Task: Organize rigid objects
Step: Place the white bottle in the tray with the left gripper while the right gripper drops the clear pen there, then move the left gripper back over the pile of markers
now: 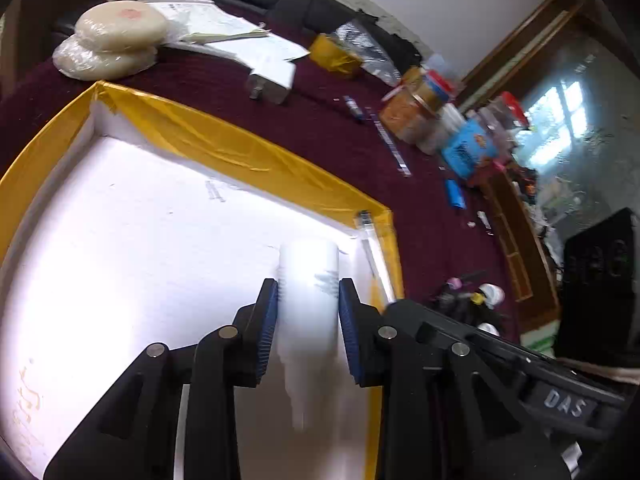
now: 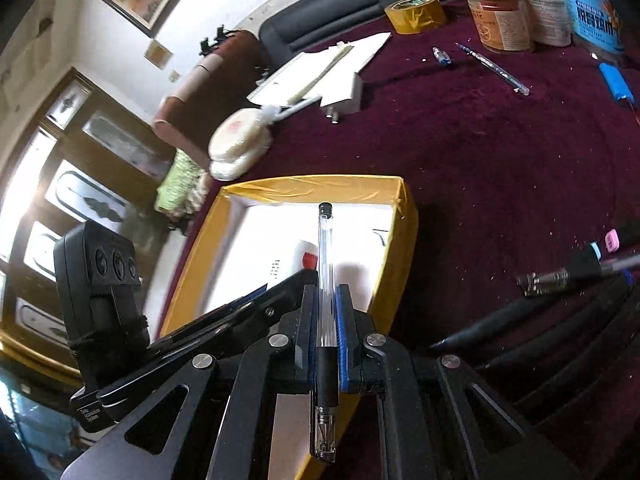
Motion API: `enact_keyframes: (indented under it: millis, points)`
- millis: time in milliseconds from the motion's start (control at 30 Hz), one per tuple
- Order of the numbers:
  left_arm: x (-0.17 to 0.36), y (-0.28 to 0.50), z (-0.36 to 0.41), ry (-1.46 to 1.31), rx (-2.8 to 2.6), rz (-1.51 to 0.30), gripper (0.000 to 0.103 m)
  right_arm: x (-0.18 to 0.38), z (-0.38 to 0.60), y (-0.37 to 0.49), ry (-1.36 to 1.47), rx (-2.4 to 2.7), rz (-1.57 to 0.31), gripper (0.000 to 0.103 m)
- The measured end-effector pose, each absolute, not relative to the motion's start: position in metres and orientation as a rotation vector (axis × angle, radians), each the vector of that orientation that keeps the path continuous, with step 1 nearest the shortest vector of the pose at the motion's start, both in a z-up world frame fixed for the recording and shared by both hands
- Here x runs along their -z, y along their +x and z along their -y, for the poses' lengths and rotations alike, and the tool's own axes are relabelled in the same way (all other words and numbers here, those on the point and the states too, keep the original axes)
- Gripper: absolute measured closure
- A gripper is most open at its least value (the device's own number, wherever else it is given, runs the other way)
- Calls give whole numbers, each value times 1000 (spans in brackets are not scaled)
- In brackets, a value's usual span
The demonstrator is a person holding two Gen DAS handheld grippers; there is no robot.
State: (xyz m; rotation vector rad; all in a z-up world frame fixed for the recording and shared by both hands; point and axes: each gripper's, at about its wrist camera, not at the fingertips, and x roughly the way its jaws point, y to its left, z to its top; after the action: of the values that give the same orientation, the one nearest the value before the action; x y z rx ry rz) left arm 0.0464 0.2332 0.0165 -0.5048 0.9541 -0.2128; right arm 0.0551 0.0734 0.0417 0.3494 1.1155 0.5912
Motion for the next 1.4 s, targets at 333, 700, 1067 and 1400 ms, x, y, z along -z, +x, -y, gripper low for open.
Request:
enact_keyframes:
  millis: [333, 700, 1067, 1400]
  points:
    - [-20, 10, -238, -342, -73, -890, 30, -54, -73, 43, 199, -517, -1023, 78]
    - [-69, -40, -216, -241, -195, -720, 30, -116, -30, -54, -68, -348, -553, 27]
    - [-108, -63, -117, -11, -82, -657, 24, -114, 58, -64, 25, -220, -547, 27]
    - [-101, -49, -66, 64, -59, -703, 24, -105, 130, -65, 78, -130, -537, 27]
